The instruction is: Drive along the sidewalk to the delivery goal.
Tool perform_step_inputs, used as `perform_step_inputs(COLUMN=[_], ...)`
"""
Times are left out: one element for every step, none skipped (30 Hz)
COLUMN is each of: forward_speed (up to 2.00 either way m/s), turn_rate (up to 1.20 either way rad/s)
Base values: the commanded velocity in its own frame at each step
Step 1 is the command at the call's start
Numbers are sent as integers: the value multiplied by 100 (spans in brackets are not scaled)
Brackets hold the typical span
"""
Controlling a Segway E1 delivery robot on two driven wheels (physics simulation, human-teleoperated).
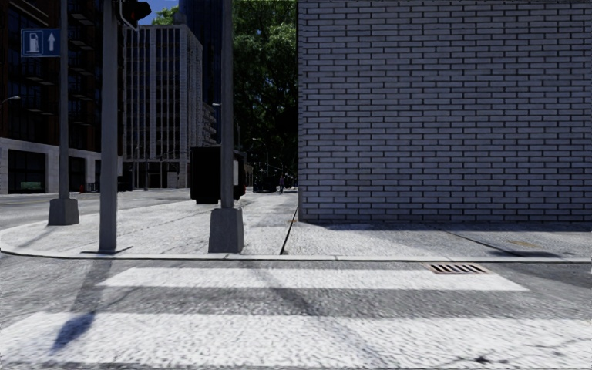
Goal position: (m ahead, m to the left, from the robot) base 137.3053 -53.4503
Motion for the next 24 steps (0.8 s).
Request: perform_step_inputs(forward_speed=[191,191,191,191,191,191,191,191,191,191,191,191,191,191,191,191,191,191,191,191,191,191,191,191], turn_rate=[0,0,0,0,0,0,0,0,0,0,0,0,0,0,0,0,0,0,0,0,0,0,0,0])
